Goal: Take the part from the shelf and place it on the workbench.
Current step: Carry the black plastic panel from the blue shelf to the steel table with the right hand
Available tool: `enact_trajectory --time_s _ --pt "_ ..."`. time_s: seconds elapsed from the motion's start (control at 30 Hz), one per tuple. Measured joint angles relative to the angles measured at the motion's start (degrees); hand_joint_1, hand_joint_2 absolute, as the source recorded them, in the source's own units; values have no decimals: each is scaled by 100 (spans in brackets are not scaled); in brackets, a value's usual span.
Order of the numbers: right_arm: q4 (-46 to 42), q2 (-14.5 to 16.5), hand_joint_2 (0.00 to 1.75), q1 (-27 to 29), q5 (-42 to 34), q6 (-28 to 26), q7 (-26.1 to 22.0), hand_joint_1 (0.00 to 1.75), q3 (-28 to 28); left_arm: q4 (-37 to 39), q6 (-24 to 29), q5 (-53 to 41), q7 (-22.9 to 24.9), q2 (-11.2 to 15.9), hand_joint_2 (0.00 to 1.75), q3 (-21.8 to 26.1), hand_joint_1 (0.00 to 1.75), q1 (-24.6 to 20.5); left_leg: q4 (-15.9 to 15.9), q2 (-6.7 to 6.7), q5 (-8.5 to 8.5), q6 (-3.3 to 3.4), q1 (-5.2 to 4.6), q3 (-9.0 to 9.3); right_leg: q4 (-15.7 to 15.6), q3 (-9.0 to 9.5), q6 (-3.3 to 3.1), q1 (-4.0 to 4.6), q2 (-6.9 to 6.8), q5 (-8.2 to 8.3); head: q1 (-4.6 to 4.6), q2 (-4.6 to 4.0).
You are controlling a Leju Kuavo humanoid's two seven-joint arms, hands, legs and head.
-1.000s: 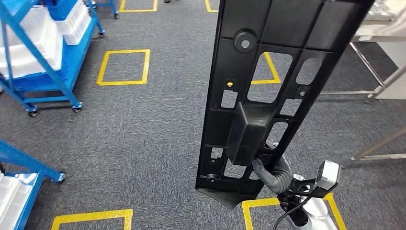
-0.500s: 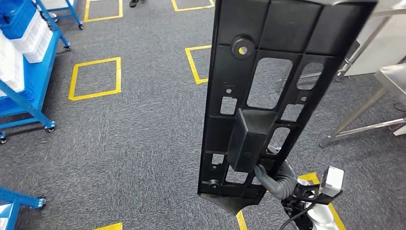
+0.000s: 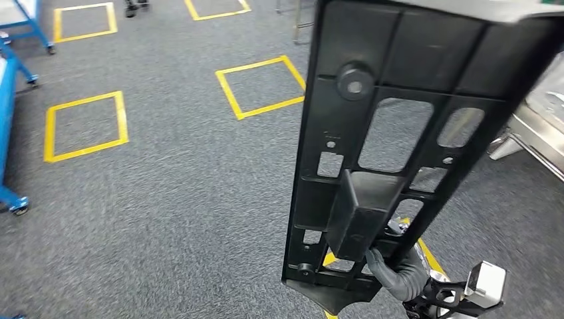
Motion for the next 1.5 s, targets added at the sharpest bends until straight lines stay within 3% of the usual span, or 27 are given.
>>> enact_trajectory --time_s 0.07,0.1,0.17,0.23,0.27,0.33,0.37,0.43,0.5,0.53,0.57,0.6,0.67,0.73,0.8,0.87,0.93,1.0,1.07,1.1,1.13,1.2,1.27,1.3,1.37,1.43,1.5 --pt "-13 4 175 66 -11 19 -35 175 -30 0 -11 2 -62 -3 175 8 0 8 4 150 -12 9 -20 -3 493 -231 14 -12 -72 -143 0 0" --pt "-17 5 175 98 -12 27 -50 175 -43 0 -16 0 -98 -7 175 10 0 4 5 219 -18 6 -27 -1 441 -194 10 -14 -91 -65 0 0" --pt "-51 5 175 137 -1 15 -71 175 -65 -1 -22 -27 -186 -21 175 11 0 -11 5 338 -34 -12 -41 19 -274 210 -32 1 -222 270 0 0" --pt "-115 5 175 161 13 -16 -81 175 -101 -2 3 -59 -268 -45 175 11 0 -25 5 432 -59 -56 -65 49 -942 582 -109 51 -441 463 0 0" --pt "-146 5 175 178 15 -23 -88 175 -123 -2 23 -64 -297 -57 175 11 0 -31 4 473 -69 -83 -70 64 -1077 650 -142 77 -500 478 0 0" --pt "-195 5 175 226 15 -11 -101 175 -168 -2 71 -57 -325 -80 175 11 0 -45 -13 567 -84 -145 -70 99 -1110 646 -193 102 -423 483 0 0" --pt "-208 5 175 250 14 2 -104 175 -184 -2 86 -52 -326 -90 175 13 0 -52 0 556 -107 -177 -64 113 -1138 656 -219 88 -368 502 0 0" --pt "-223 5 175 248 8 33 -109 175 -199 -2 114 -37 -314 -104 175 20 0 -56 251 344 -296 -235 -49 27 -1203 679 -277 45 -253 548 0 0" --pt "-216 5 175 207 -8 73 -114 175 -200 -2 133 -17 -275 -108 175 37 0 -48 960 91 -675 -268 -27 -300 -1220 671 -310 26 -132 571 0 0" --pt "-204 5 175 191 -20 87 -116 175 -200 -2 142 -8 -245 -109 175 50 0 -43 1348 49 -830 -279 -24 -487 -1214 663 -314 27 -66 574 0 0" --pt "-188 5 175 183 -38 102 -117 175 -200 -2 156 -3 -209 -108 175 65 0 -36 1598 36 -883 -286 -22 -614 -1206 658 -315 28 6 574 0 0" --pt "-170 5 175 175 -55 113 -119 175 -200 -2 170 -2 -174 -108 175 81 0 -31 1638 32 -815 -289 -18 -645 -1197 657 -314 28 78 573 0 0" --pt "-143 5 175 157 -82 133 -121 175 -200 -2 205 3 -107 -107 175 114 0 -29 1053 -23 -408 -277 -5 -397 -1172 663 -297 24 222 566 0 0" --pt "-135 5 175 129 -89 148 -122 175 -200 -2 237 10 -55 -109 175 138 0 -32 314 -231 -110 -243 10 -78 -1129 643 -247 35 350 555 0 0" --pt "-132 5 175 88 -91 160 -120 175 -200 -2 284 30 -16 -113 175 158 0 -39 53 -336 -69 -190 -1 17 -1106 599 -168 28 452 565 0 0" --pt "-114 5 175 40 -105 169 -112 175 -203 -2 335 59 4 -128 175 175 0 -49 20 -227 -36 -111 -11 27 -1109 572 -89 -3 520 586 0 0" --pt "-80 13 175 -42 -141 185 -95 175 -214 -2 358 75 15 -149 175 195 0 -53 -32 -102 8 -30 -1 47 -893 459 -36 4 336 447 0 0" --pt "-35 31 175 -148 -176 204 -75 175 -223 -2 370 78 21 -166 175 222 0 -45 -51 26 23 12 -12 43 -245 145 1 13 40 102 0 0" --pt "24 54 175 -203 -190 223 -63 175 -224 -2 385 79 21 -178 175 251 0 -34 -49 155 13 25 -32 37 412 -172 29 2 -66 -135 0 0" --pt "52 64 175 -209 -192 231 -60 175 -224 -2 390 78 20 -182 175 261 0 -31 -47 218 5 27 -37 39 493 -208 32 0 -84 -109 0 0" --pt "77 69 175 -211 -195 236 -56 175 -224 -2 393 77 13 -186 175 268 0 -33 -46 276 -4 22 -39 47 337 -123 27 1 -106 18 0 0" --pt "103 71 175 -212 -207 229 -52 175 -231 -2 392 73 -12 -200 175 274 0 -40 -45 377 -29 -4 -49 76 -456 298 -16 20 -271 370 0 0" --pt "107 72 175 -209 -226 201 -55 175 -248 -2 384 66 -49 -219 175 275 0 -46 -40 458 -63 -53 -78 103 -1044 599 -92 71 -435 534 0 0" --pt "107 73 175 -202 -236 183 -58 175 -261 -2 376 61 -67 -225 175 275 0 -47 -40 500 -78 -79 -90 113 -1133 633 -127 96 -458 529 0 0" --pt "102 73 175 -159 -246 150 -66 175 -297 -2 353 51 -97 -231 175 275 0 -54 -46 588 -107 -136 -95 131 -1150 621 -187 95 -334 543 -1 0" --pt "89 73 175 -100 -244 120 -74 175 -330 -1 337 42 -107 -232 175 275 0 -62 117 441 -248 -189 -79 89 -1204 645 -249 60 -222 572 -1 0" --pt "76 73 175 -65 -228 84 -79 175 -339 -1 328 24 -98 -232 175 275 0 -58 748 158 -604 -221 -56 -180 -1232 664 -291 44 -112 586 -1 0"
